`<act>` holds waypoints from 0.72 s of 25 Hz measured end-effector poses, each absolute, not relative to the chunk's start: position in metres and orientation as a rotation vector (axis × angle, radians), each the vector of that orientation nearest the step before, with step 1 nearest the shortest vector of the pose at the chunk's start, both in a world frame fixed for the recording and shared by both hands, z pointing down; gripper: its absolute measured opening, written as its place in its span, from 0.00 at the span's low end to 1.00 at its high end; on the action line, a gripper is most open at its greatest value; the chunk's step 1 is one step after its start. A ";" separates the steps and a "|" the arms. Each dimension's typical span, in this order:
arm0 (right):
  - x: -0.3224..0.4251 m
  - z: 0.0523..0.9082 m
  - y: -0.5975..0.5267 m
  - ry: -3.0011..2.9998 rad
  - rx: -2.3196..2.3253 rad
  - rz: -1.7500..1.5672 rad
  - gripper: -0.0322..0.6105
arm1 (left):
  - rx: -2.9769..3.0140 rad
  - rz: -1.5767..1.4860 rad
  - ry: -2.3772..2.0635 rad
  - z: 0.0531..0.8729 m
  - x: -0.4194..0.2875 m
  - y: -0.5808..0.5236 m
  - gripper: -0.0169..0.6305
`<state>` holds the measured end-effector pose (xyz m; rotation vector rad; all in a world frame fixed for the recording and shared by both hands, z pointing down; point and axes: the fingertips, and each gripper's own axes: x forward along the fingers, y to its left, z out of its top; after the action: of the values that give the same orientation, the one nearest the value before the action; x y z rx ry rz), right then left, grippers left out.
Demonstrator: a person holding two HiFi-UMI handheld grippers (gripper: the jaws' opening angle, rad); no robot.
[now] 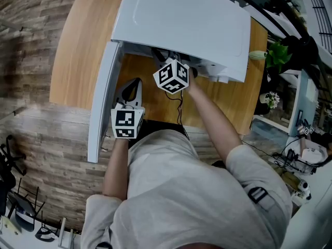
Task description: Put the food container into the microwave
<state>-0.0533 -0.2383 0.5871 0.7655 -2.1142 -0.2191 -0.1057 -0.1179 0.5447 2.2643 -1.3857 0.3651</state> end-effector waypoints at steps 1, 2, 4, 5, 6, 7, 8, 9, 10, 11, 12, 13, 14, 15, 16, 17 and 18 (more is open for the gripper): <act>-0.054 0.587 -0.239 -2.124 0.774 -0.204 0.19 | 2.268 0.367 -1.385 0.544 -0.106 -0.119 0.05; -0.054 0.586 -0.239 -2.132 0.782 -0.190 0.20 | 2.270 0.368 -1.384 0.543 -0.106 -0.119 0.05; -0.055 0.585 -0.238 -2.146 0.797 -0.168 0.22 | 2.271 0.367 -1.385 0.542 -0.107 -0.120 0.05; -0.055 0.584 -0.238 -2.152 0.806 -0.159 0.22 | 2.271 0.367 -1.384 0.542 -0.108 -0.119 0.05; -0.055 0.583 -0.237 -2.159 0.816 -0.148 0.22 | 2.270 0.366 -1.384 0.542 -0.108 -0.119 0.05; -0.055 0.582 -0.237 -2.166 0.827 -0.136 0.22 | 2.269 0.367 -1.383 0.543 -0.108 -0.119 0.05; -0.056 0.580 -0.236 -2.175 0.839 -0.120 0.22 | 2.267 0.367 -1.383 0.544 -0.109 -0.118 0.05; -0.056 0.579 -0.234 -2.187 0.851 -0.100 0.22 | 2.269 0.366 -1.383 0.544 -0.109 -0.118 0.05; -0.057 0.578 -0.233 -2.200 0.865 -0.077 0.23 | 2.273 0.364 -1.382 0.545 -0.109 -0.118 0.05; -0.057 0.576 -0.231 -2.215 0.881 -0.052 0.23 | 2.276 0.365 -1.379 0.545 -0.109 -0.117 0.05; -0.057 0.575 -0.230 -2.231 0.901 -0.024 0.23 | 2.276 0.368 -1.376 0.544 -0.108 -0.118 0.05; -0.057 0.573 -0.229 -2.247 0.924 0.006 0.24 | 2.281 0.373 -1.370 0.542 -0.107 -0.118 0.05; -0.056 0.571 -0.228 -2.262 0.950 0.038 0.25 | 2.290 0.375 -1.363 0.541 -0.106 -0.119 0.05; -0.056 0.568 -0.227 -2.277 0.977 0.071 0.26 | 2.299 0.376 -1.355 0.540 -0.105 -0.119 0.05; -0.055 0.566 -0.226 -2.292 1.004 0.103 0.26 | 2.306 0.377 -1.348 0.539 -0.103 -0.118 0.05; -0.053 0.563 -0.224 -2.303 1.030 0.132 0.26 | 2.313 0.378 -1.341 0.539 -0.102 -0.118 0.05; -0.051 0.561 -0.223 -2.311 1.052 0.153 0.26 | 2.318 0.379 -1.335 0.539 -0.101 -0.117 0.05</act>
<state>-0.0513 -0.2226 0.5611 1.0517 -2.3108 0.1533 -0.1011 -0.1174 0.5387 2.3184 -1.3354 0.3787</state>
